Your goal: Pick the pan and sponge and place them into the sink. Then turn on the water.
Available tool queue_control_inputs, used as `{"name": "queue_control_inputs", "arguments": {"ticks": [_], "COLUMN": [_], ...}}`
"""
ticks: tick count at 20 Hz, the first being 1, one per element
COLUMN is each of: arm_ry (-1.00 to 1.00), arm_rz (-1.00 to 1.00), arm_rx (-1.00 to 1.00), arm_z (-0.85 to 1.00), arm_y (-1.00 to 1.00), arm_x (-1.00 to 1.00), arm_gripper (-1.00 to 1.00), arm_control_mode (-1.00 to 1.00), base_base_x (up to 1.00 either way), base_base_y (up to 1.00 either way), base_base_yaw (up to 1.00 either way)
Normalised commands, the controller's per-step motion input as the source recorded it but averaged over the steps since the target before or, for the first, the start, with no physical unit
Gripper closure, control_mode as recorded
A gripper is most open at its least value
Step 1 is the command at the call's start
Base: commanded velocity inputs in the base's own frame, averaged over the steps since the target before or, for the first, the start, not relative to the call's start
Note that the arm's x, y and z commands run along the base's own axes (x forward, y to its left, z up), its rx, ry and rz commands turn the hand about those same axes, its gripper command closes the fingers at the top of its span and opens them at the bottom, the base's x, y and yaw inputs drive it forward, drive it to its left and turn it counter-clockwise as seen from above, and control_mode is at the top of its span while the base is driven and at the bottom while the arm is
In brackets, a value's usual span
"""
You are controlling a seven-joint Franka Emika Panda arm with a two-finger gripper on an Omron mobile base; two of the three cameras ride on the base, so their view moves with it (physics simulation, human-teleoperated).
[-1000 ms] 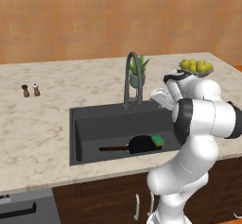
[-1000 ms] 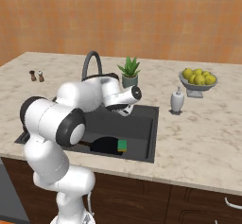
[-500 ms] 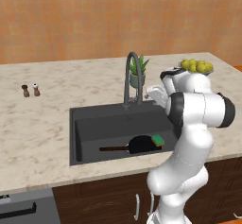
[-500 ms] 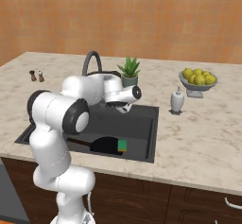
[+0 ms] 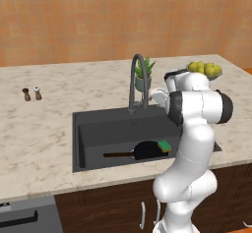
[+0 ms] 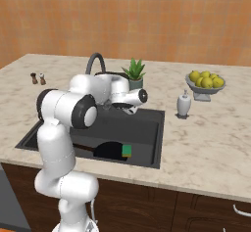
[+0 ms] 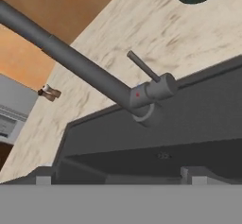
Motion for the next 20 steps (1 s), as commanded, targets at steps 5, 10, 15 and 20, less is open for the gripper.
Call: {"name": "queue_control_inputs", "arguments": {"ticks": [5,10,15,20], "arm_ry": [-0.01,-0.01,0.00,0.00], "arm_rz": [0.00,0.00,0.00,0.00], "arm_rx": [0.00,0.00,0.00,0.00], "arm_z": [-0.21,-0.19,-0.21,-0.16], "arm_y": [0.11,0.08,0.00,0.00], "arm_x": [0.39,0.41,0.44,0.37], "arm_gripper": [-1.00,-1.00,-1.00,-1.00], "arm_control_mode": [-1.00,-1.00,-1.00,-1.00], "base_base_x": [0.00,0.00,0.00,0.00], "base_base_y": [0.00,0.00,0.00,0.00], "base_base_yaw": [0.00,0.00,0.00,0.00]}}
